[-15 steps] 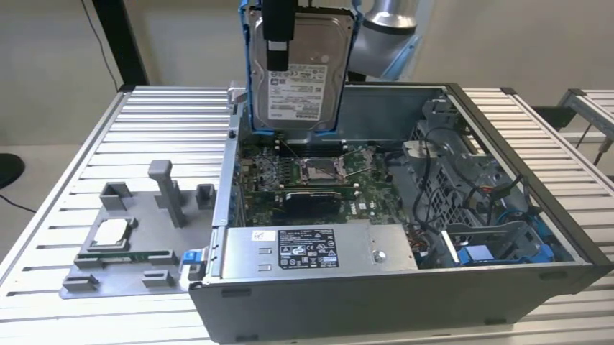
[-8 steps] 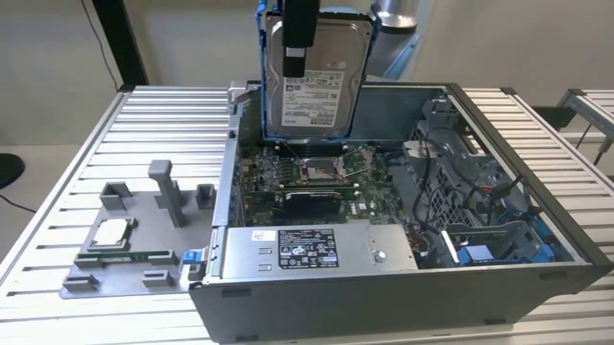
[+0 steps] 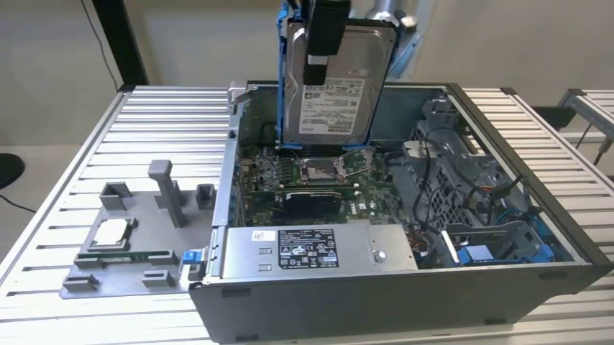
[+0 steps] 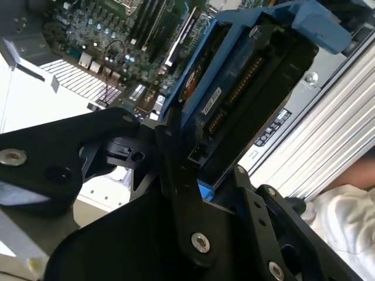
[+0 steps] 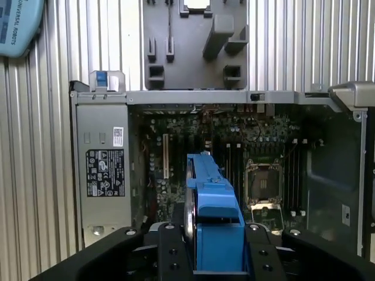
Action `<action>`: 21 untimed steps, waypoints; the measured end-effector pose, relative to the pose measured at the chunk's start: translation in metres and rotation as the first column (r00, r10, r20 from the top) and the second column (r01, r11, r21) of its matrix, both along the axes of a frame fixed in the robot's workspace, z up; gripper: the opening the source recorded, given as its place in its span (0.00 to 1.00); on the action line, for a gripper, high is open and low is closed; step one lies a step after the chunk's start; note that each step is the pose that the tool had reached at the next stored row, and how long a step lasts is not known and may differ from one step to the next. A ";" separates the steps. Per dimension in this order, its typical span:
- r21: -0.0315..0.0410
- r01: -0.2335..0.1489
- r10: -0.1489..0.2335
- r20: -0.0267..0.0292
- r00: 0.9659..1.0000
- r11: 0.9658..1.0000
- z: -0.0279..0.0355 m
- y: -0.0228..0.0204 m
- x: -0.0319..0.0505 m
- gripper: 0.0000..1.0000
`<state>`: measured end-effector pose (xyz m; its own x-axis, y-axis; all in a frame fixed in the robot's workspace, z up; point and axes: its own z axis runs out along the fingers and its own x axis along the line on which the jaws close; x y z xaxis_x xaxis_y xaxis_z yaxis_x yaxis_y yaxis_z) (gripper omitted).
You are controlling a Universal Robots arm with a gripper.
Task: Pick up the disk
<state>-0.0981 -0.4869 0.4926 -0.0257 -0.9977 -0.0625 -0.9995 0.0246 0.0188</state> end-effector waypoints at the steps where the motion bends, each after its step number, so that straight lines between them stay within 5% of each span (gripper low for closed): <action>1: 0.000 0.000 0.000 0.000 1.000 1.000 0.0000 -0.0019 0.0025 0.00; 21: 0.000 0.000 0.000 0.000 1.000 1.000 -0.0013 -0.0385 0.0533 0.00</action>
<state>-0.0448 -0.5254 0.4913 -0.0257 -0.9977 -0.0625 -0.9995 0.0246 0.0189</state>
